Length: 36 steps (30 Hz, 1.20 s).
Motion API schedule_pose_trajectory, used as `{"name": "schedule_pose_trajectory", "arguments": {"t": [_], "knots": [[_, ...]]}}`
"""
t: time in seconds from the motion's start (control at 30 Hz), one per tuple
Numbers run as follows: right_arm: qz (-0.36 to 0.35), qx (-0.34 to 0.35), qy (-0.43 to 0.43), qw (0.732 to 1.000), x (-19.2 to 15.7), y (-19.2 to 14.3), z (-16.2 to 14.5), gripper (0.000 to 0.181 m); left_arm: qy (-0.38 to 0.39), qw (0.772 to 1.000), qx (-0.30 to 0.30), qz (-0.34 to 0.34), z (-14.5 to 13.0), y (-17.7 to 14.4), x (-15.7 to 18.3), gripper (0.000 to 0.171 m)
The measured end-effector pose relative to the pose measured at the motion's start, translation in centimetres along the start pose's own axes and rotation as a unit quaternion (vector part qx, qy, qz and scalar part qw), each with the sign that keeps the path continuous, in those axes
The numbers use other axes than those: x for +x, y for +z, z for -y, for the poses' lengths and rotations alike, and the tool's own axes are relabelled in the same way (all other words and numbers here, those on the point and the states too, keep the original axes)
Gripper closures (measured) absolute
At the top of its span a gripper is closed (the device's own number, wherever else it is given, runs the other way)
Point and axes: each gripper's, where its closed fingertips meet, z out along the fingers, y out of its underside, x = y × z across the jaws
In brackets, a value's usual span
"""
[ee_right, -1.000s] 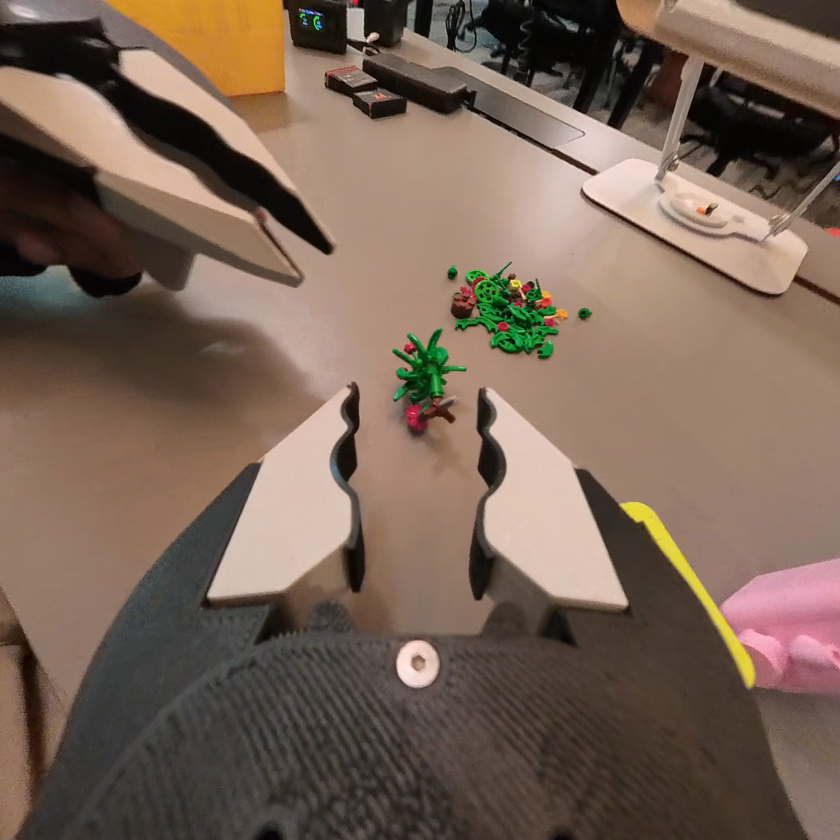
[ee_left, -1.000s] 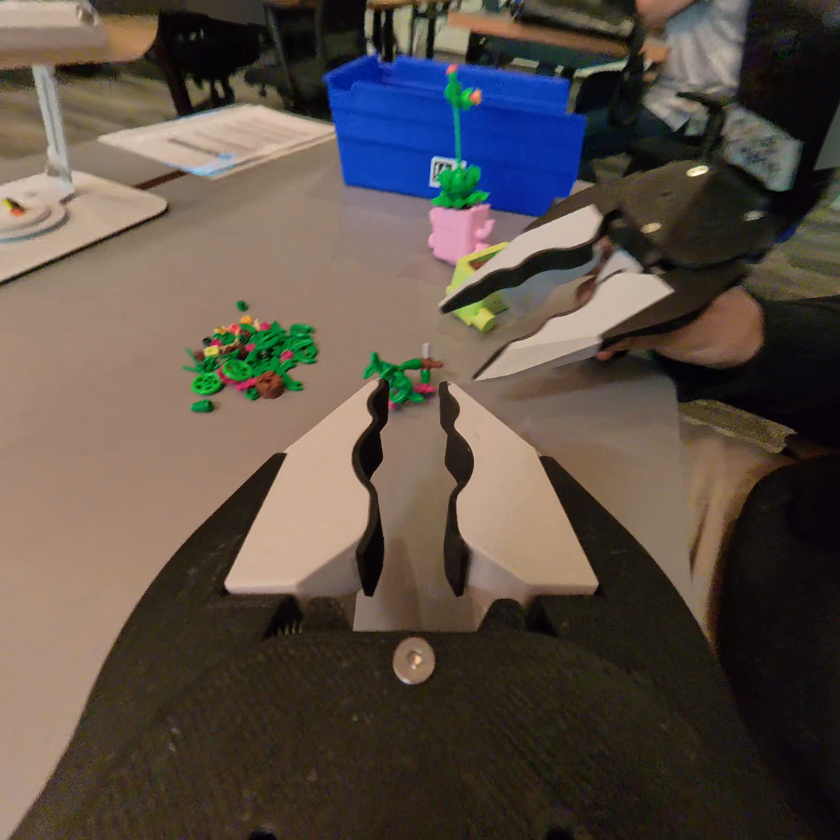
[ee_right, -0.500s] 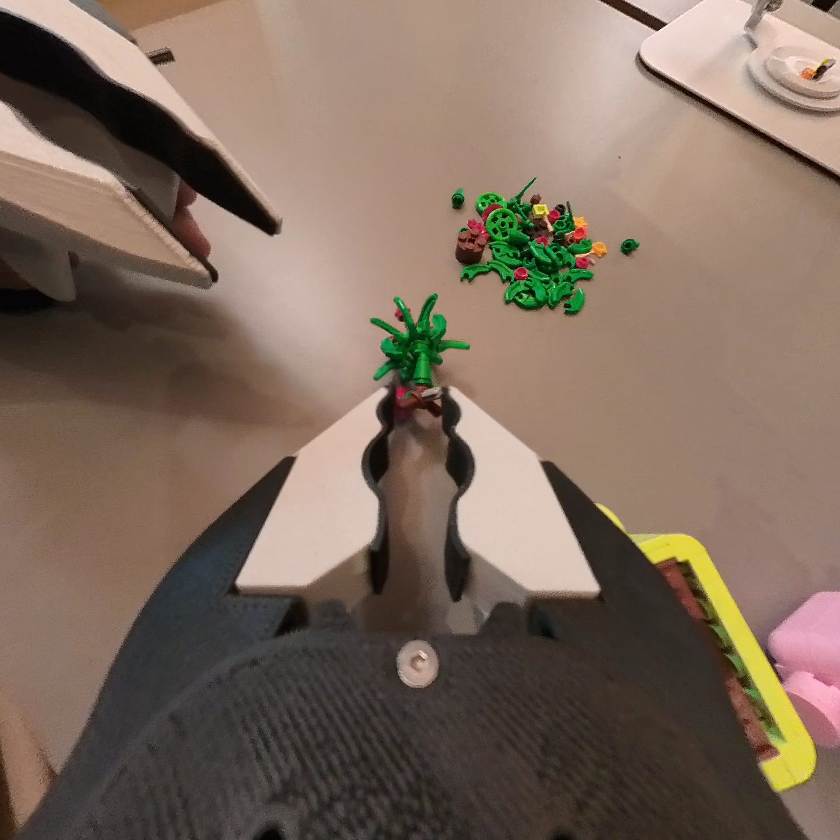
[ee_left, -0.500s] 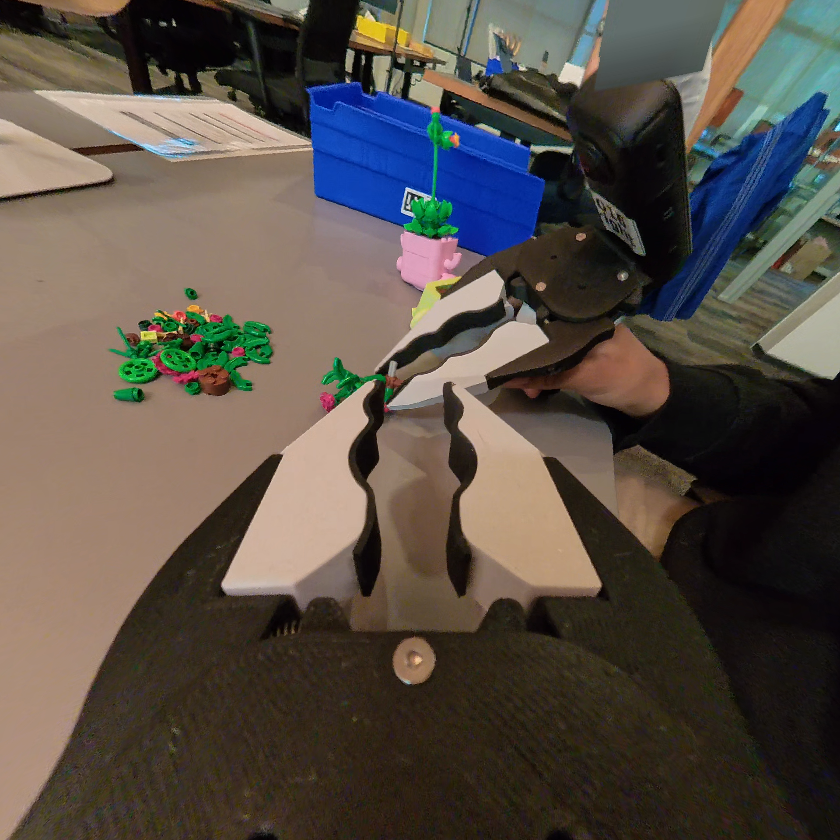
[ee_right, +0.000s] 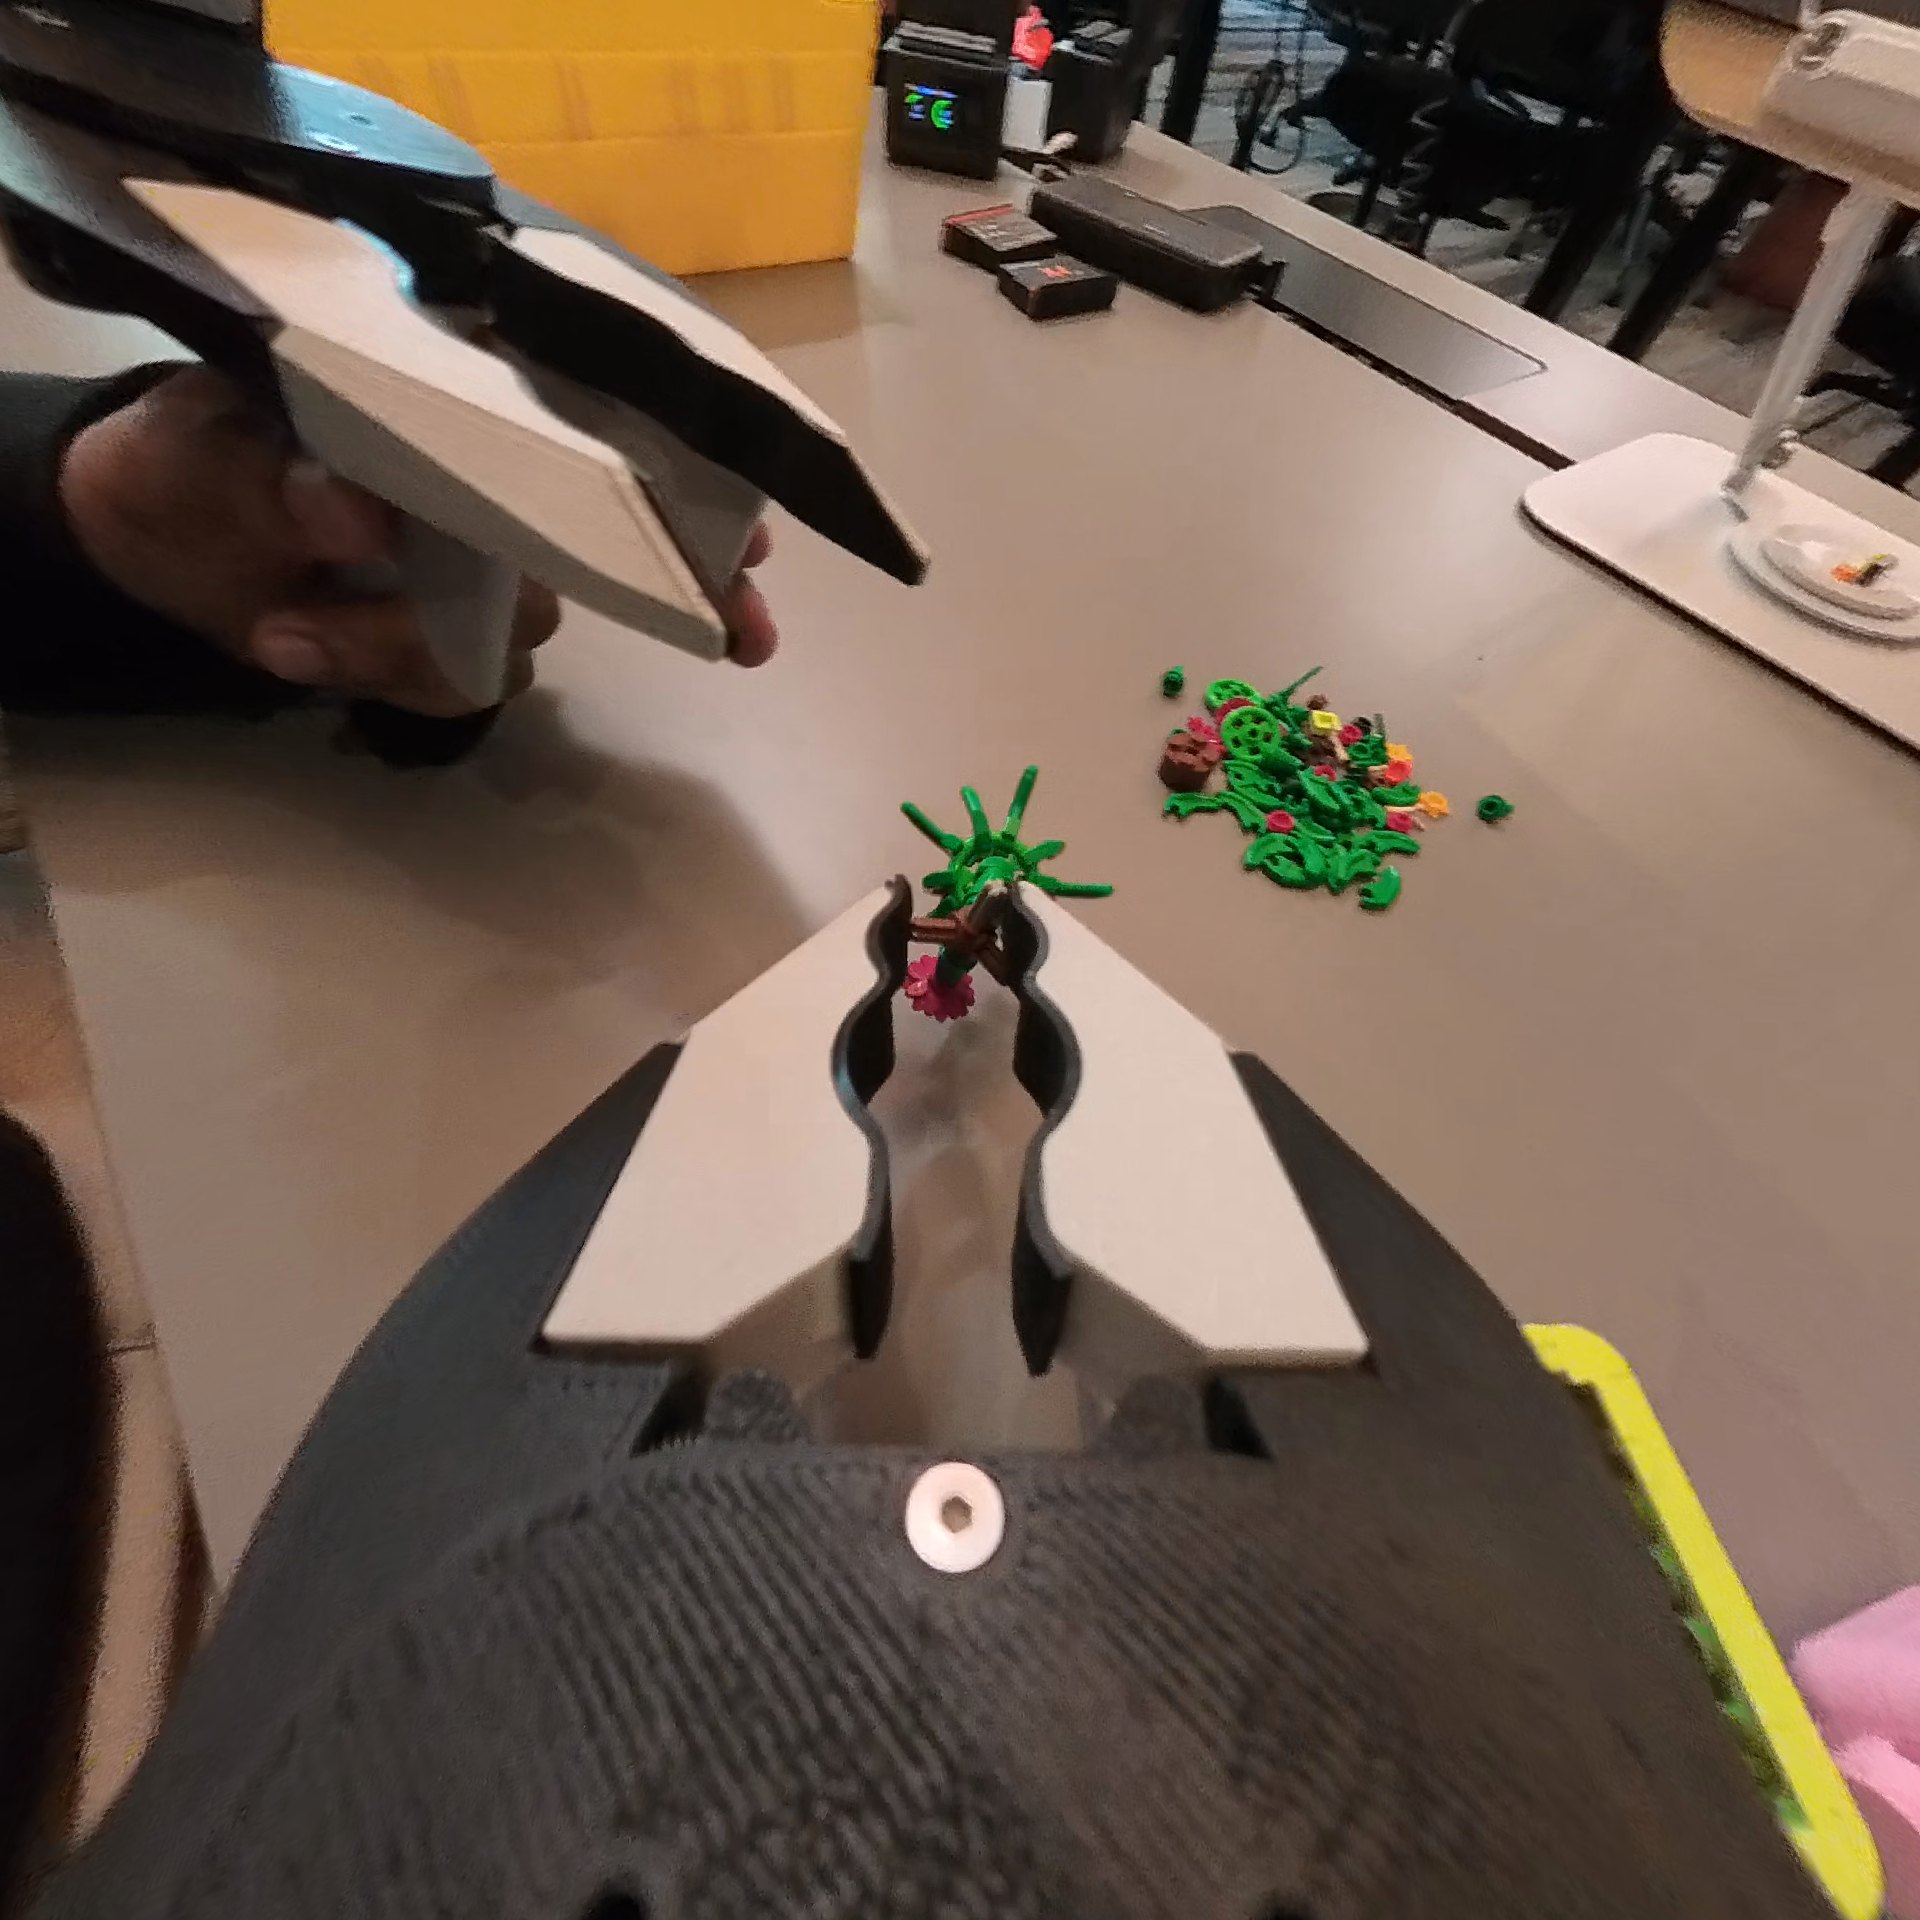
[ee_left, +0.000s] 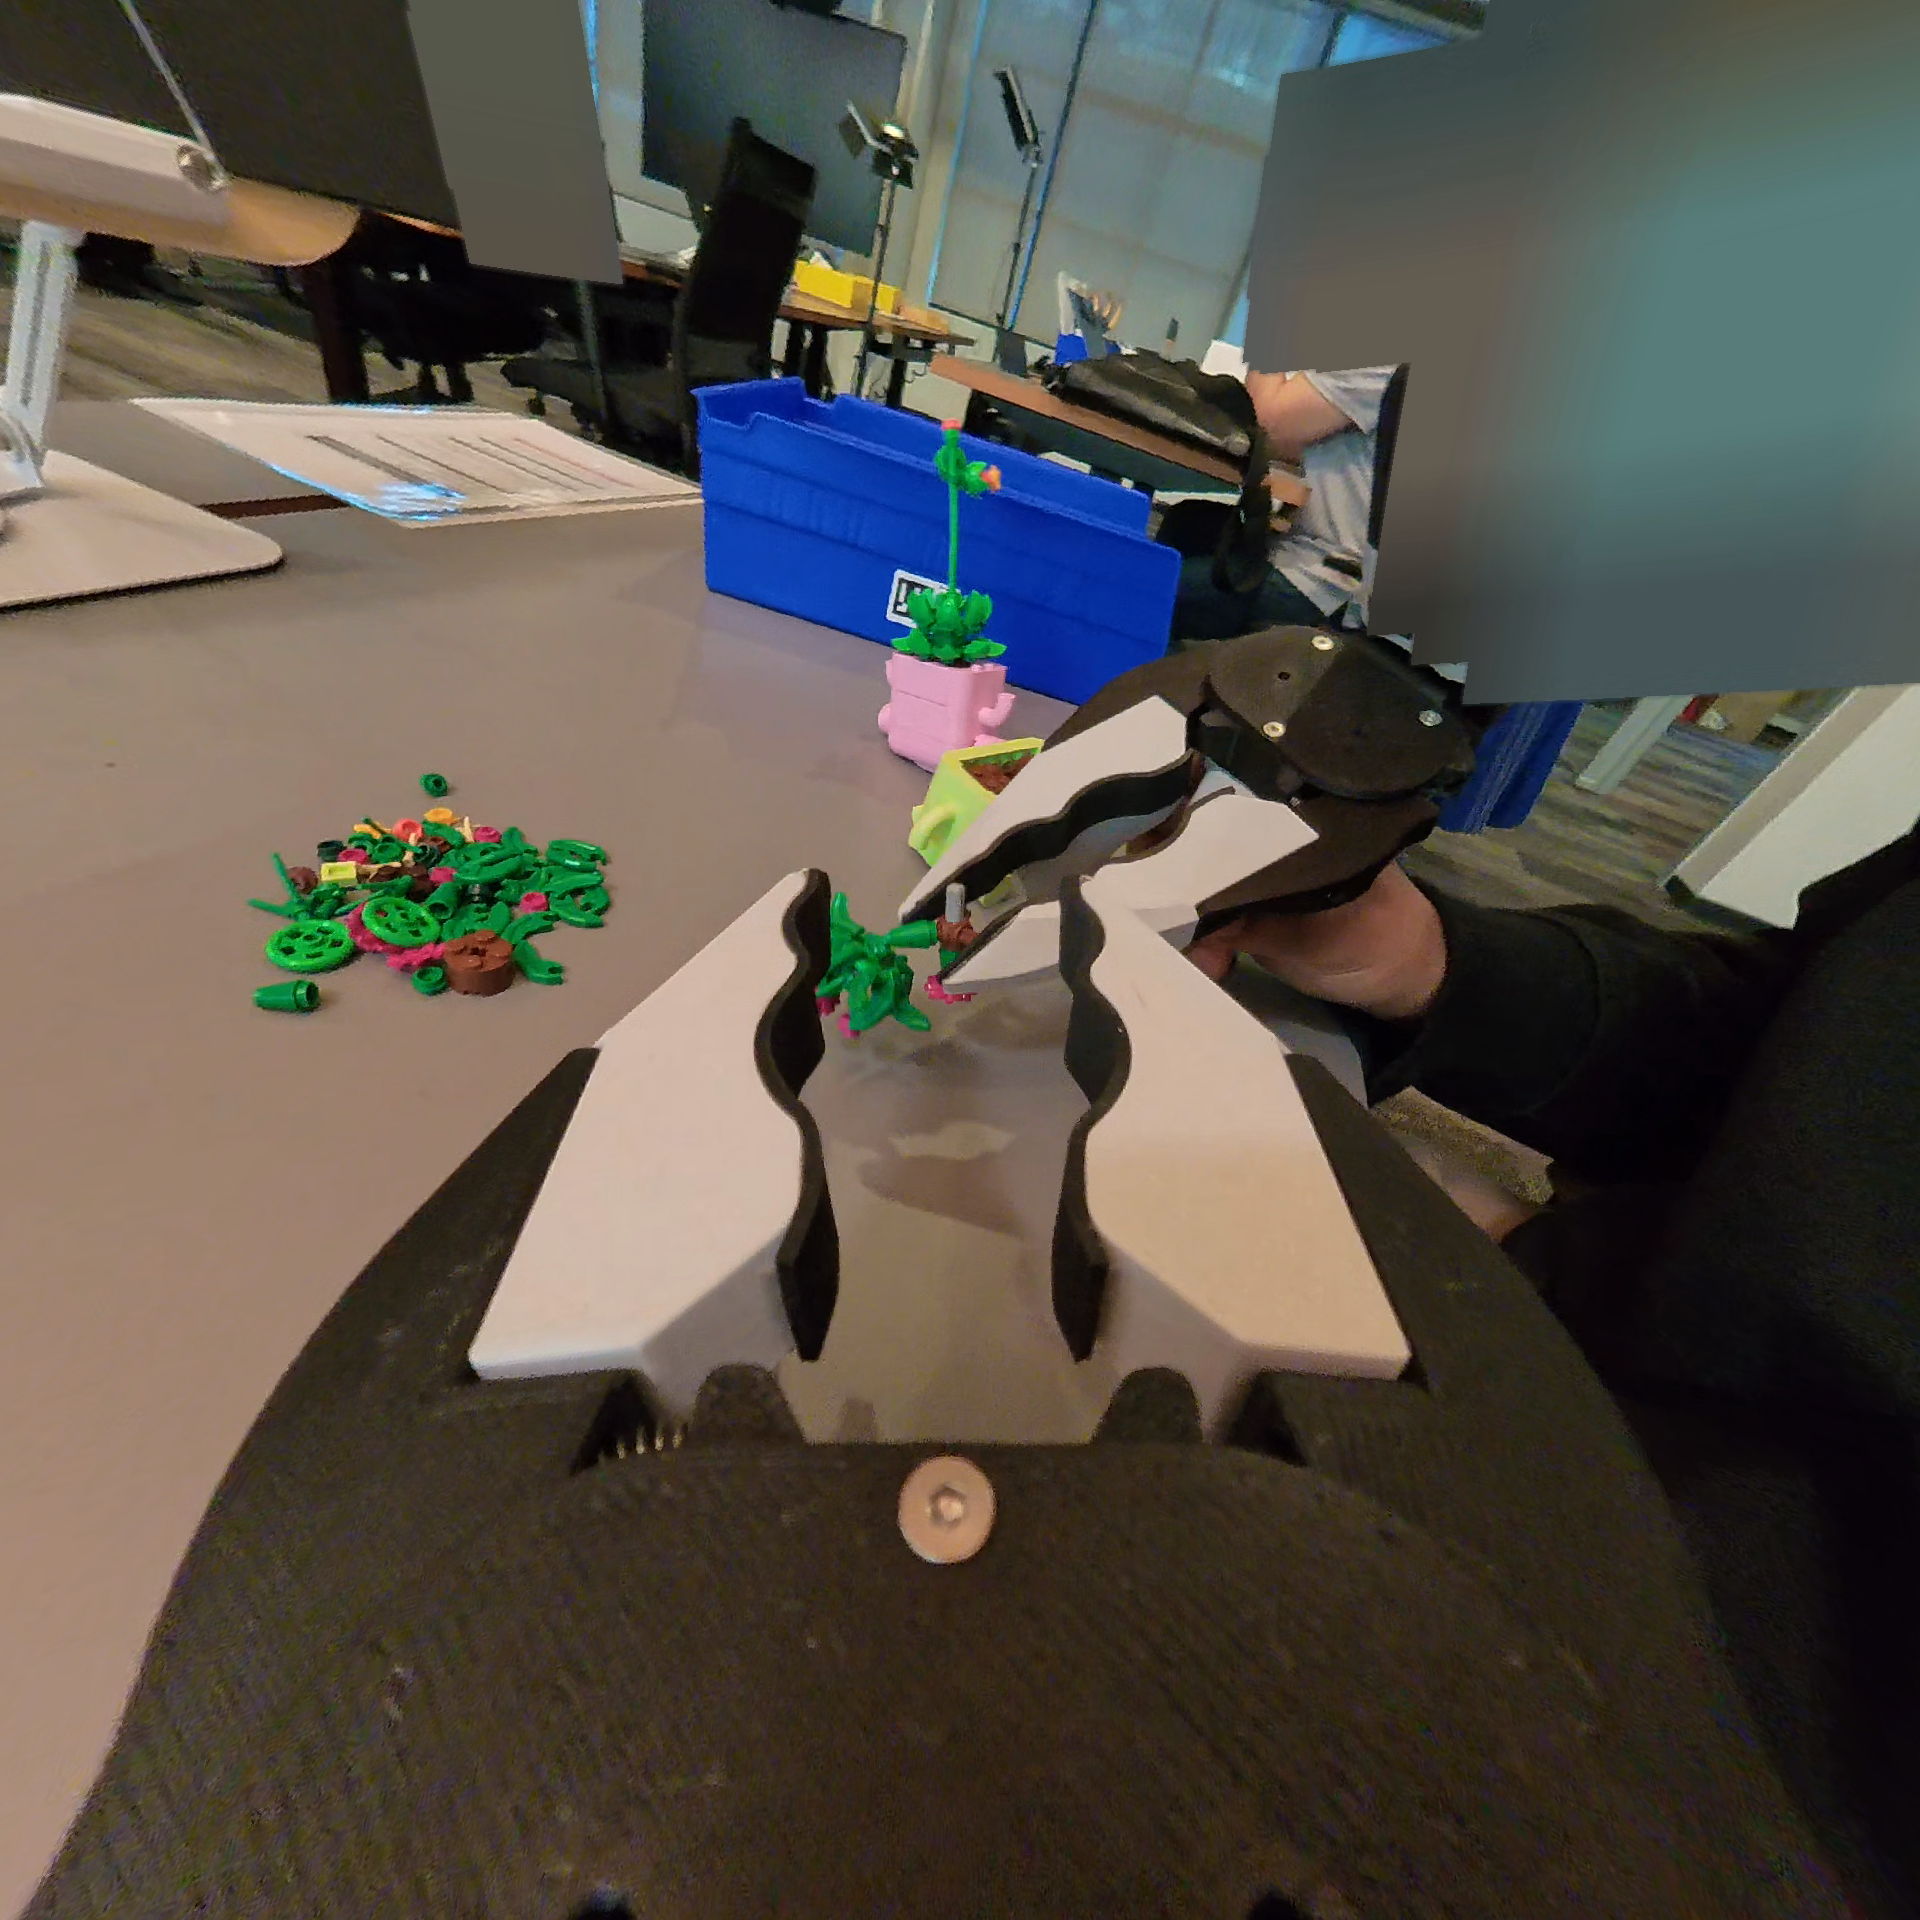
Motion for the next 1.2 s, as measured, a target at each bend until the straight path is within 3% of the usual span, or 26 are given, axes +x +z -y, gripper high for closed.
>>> {"name": "schedule_pose_trajectory", "arguments": {"t": [0.33, 0.53, 0.77, 1.0, 1.1, 1.2], "knots": [[0.099, 0.014, -0.032, 0.994, -3.2, -0.7, 0.2, 0.165, 0.103, 0.994, -0.044, 0.017, -1.2, 0.8, 1.7, 0.136], [0.18, -0.001, 0.053, 0.982, -4.0, -1.5, -0.2, 0.165, 0.17, 0.972, -0.151, 0.062, -4.2, 1.2, 0.6, 0.136], [0.255, -0.009, 0.098, 0.962, -5.1, -2.3, -0.3, 0.165, 0.219, 0.962, -0.162, 0.031, -5.0, 1.2, 2.1, 0.145], [0.259, -0.034, 0.096, 0.961, -5.4, -2.0, -1.0, 0.165, 0.253, 0.948, -0.195, 0.015, -6.3, 1.2, 2.8, 0.161], [0.249, -0.038, 0.087, 0.964, -5.4, -1.8, -1.2, 0.165, 0.252, 0.945, -0.208, 0.02, -6.7, 1.2, 2.5, 0.16], [0.256, -0.025, 0.085, 0.963, -5.6, -2.1, -0.8, 0.18, 0.25, 0.939, -0.237, 0.013, -7.6, 1.2, 2.5, 0.147]]}}
